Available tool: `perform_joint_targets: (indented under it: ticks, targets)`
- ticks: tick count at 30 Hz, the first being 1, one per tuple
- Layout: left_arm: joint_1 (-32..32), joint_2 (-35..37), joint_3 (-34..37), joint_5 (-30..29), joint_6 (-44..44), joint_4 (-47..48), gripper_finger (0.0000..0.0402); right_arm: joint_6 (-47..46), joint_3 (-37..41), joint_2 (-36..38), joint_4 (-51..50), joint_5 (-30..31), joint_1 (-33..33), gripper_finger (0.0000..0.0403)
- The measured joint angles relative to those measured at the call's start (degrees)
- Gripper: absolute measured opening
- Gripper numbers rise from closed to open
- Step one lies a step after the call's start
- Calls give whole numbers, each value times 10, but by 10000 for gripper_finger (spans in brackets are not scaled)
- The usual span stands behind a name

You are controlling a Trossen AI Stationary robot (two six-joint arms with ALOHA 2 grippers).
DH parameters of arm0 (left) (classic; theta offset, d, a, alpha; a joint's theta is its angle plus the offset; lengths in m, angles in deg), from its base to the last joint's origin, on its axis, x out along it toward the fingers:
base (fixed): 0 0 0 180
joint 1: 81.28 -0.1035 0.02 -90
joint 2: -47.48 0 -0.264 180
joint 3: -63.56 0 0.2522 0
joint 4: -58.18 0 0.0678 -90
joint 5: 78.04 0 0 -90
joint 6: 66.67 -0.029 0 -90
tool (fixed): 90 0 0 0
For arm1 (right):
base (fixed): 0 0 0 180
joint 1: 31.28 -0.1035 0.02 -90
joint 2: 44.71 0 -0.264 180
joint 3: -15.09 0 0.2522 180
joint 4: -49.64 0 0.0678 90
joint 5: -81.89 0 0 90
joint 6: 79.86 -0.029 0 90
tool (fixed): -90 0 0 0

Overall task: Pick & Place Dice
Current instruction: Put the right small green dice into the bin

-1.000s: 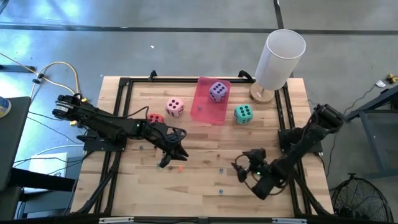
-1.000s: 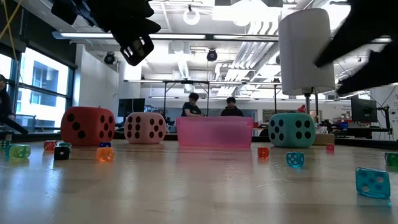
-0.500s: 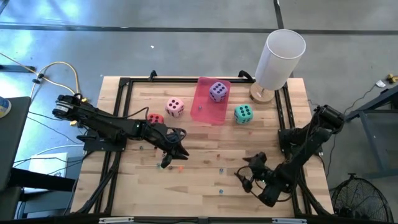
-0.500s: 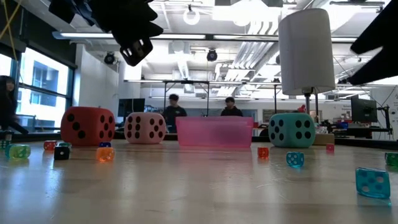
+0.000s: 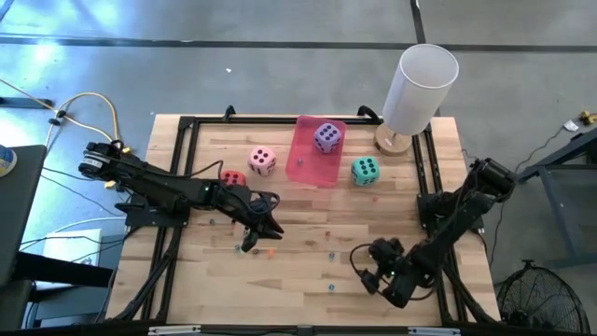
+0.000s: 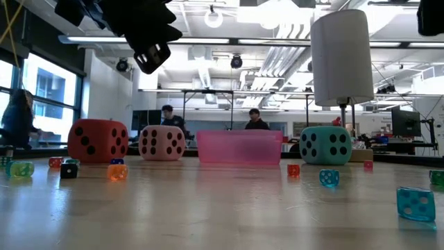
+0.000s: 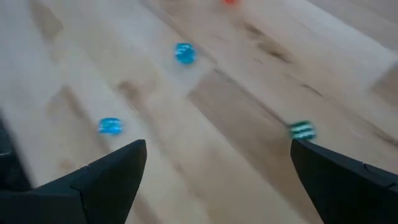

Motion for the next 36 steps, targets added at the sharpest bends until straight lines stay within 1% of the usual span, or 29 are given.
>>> perform_joint_targets:
  ticks: [4, 7, 9, 15, 19, 23, 30, 36]
  targets:
    - [0, 0, 0, 0, 0, 0, 91, -26, 0, -1, -72, -12, 5, 391]
    - [0, 0, 0, 0, 0, 0, 91, -53, 0, -18, -99, -29, 8, 391]
    - [0, 0, 0, 0, 0, 0, 91, -52, 0, -33, -98, -44, 11, 391]
    - [0, 0, 0, -8, 0, 0, 91, -50, 0, -66, -96, -48, 23, 391]
    - [0, 0, 0, -10, -1, 0, 91, -50, 0, -74, -93, -75, 38, 391]
    - [0, 0, 0, -9, -2, 0, 91, -49, 0, -86, -82, -72, 50, 389]
    - [0, 0, 0, -9, -4, 0, 91, -49, -2, -108, -78, -68, 59, 354]
    - [0, 0, 0, -9, -7, 0, 91, -49, -1, -111, -68, -50, 59, 322]
